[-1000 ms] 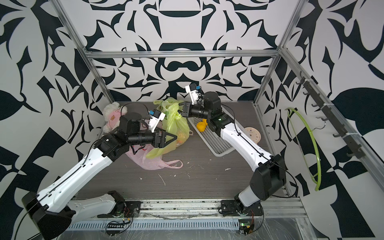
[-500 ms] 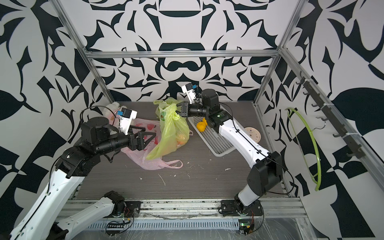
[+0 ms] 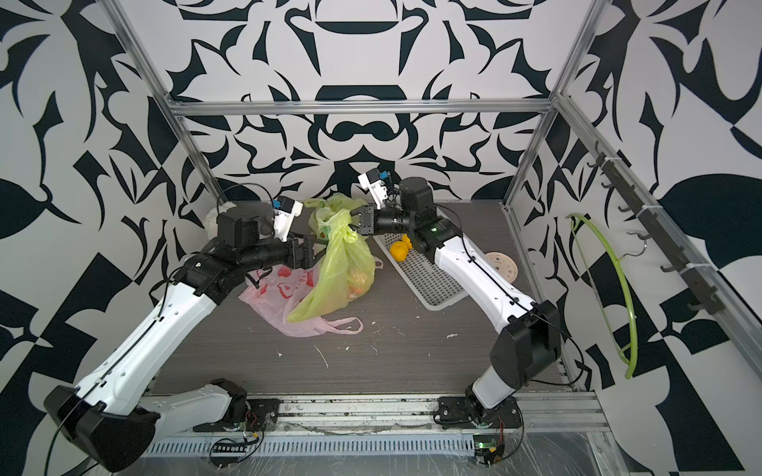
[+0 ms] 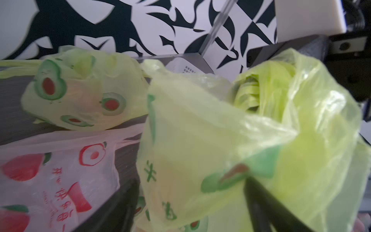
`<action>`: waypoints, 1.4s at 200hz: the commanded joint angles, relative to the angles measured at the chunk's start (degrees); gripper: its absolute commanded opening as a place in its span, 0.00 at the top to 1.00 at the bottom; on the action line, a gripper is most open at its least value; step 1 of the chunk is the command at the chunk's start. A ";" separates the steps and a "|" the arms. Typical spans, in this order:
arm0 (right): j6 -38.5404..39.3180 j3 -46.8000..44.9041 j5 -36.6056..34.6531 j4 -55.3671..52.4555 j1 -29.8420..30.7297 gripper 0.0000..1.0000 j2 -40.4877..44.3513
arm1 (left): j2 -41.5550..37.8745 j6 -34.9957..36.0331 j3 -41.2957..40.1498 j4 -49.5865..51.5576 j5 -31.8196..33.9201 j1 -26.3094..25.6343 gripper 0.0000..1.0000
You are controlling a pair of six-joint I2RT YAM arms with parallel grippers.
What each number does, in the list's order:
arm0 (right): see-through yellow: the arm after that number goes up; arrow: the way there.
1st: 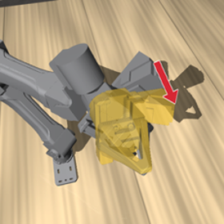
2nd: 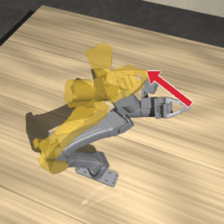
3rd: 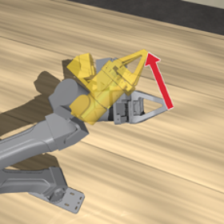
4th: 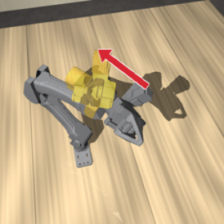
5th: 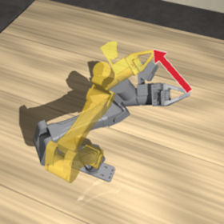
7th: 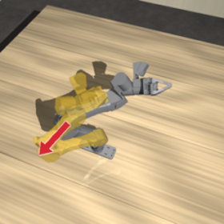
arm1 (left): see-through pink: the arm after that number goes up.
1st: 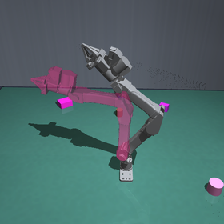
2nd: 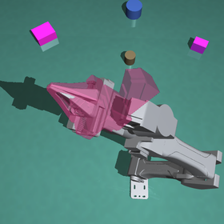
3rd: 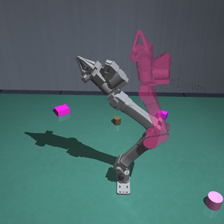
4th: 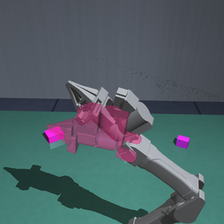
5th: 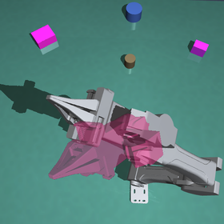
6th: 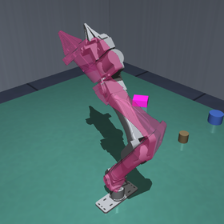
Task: Place the peach into a plastic bag & tie a knot
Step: Cross the plastic bag at the center of the board.
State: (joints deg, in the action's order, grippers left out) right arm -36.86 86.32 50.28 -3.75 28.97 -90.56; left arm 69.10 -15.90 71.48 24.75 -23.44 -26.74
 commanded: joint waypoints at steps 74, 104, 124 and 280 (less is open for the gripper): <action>2.90 1.23 -11.74 -0.41 0.22 1.00 3.77 | -3.34 -5.75 -7.13 -8.18 -5.63 -4.18 1.00; -5.74 -1.35 -9.62 11.44 0.21 1.00 3.94 | -0.06 -7.35 -9.25 -11.03 -3.44 -7.84 1.00; -12.58 -3.67 -7.85 20.18 0.23 1.00 4.08 | 0.52 -9.83 -12.63 -16.49 -2.57 -8.33 1.00; -39.30 -10.99 3.37 51.07 0.17 1.00 -4.84 | 8.77 -17.53 -14.75 -13.85 14.40 -3.79 1.00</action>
State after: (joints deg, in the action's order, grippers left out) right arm -71.05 74.35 50.85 33.61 29.32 -96.68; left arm 74.32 -30.76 57.63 1.52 -13.58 -32.69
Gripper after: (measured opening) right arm 0.047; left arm 0.038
